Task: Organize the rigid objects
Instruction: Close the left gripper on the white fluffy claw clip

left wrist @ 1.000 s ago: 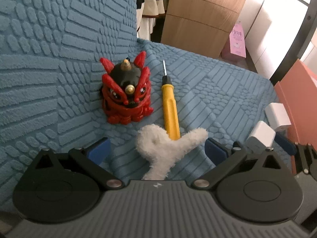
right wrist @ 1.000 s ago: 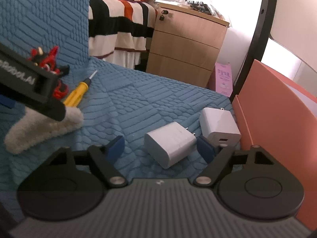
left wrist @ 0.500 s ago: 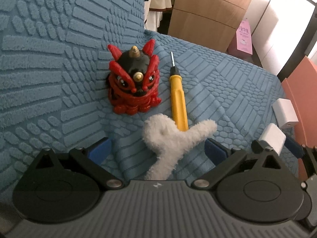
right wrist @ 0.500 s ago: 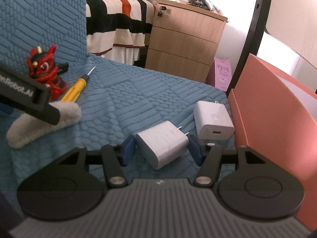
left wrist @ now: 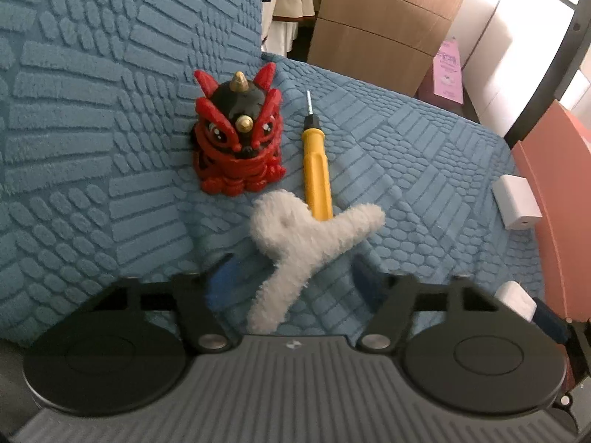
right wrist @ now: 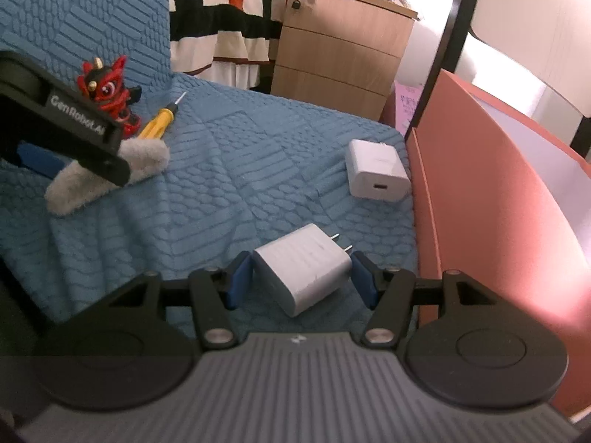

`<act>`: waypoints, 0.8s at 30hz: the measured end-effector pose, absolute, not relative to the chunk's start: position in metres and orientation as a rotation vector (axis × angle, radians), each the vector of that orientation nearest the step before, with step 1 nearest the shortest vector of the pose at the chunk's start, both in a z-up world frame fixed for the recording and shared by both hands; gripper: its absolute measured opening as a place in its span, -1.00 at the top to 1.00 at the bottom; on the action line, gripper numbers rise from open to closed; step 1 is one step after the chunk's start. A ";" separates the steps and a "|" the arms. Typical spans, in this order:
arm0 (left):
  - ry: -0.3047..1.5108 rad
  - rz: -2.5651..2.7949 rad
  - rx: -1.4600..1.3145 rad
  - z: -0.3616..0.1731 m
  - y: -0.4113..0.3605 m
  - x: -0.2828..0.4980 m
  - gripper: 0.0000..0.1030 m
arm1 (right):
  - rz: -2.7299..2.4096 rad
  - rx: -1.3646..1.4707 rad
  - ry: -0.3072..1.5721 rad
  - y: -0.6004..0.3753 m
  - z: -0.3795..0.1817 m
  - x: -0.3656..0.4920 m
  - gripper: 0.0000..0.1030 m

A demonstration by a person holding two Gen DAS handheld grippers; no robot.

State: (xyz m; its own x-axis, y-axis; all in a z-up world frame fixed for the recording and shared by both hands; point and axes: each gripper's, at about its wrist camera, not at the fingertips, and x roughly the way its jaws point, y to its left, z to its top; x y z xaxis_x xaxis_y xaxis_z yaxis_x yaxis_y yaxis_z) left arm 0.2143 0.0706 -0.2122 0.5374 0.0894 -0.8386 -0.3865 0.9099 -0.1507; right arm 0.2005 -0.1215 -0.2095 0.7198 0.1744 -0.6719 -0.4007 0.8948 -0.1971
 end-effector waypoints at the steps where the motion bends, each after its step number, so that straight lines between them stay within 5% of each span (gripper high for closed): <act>1: 0.963 0.285 -0.338 -0.212 0.070 0.213 -0.08 | 0.324 -0.334 0.706 -0.123 -0.208 0.200 -0.19; 6: 0.940 0.282 -0.380 -0.209 0.069 0.206 0.08 | 0.331 -0.332 0.715 -0.124 -0.206 0.196 -0.19; 9: 0.925 0.292 -0.382 -0.207 0.068 0.201 0.44 | 0.347 -0.332 0.720 -0.122 -0.206 0.195 -0.19; 14: 0.898 0.269 -0.409 -0.203 0.067 0.194 0.68 | 0.356 -0.326 0.725 -0.122 -0.204 0.194 -0.19; 24: 0.887 0.197 -0.432 -0.196 0.040 0.163 0.71 | 0.356 -0.317 0.751 -0.132 -0.200 0.193 -0.19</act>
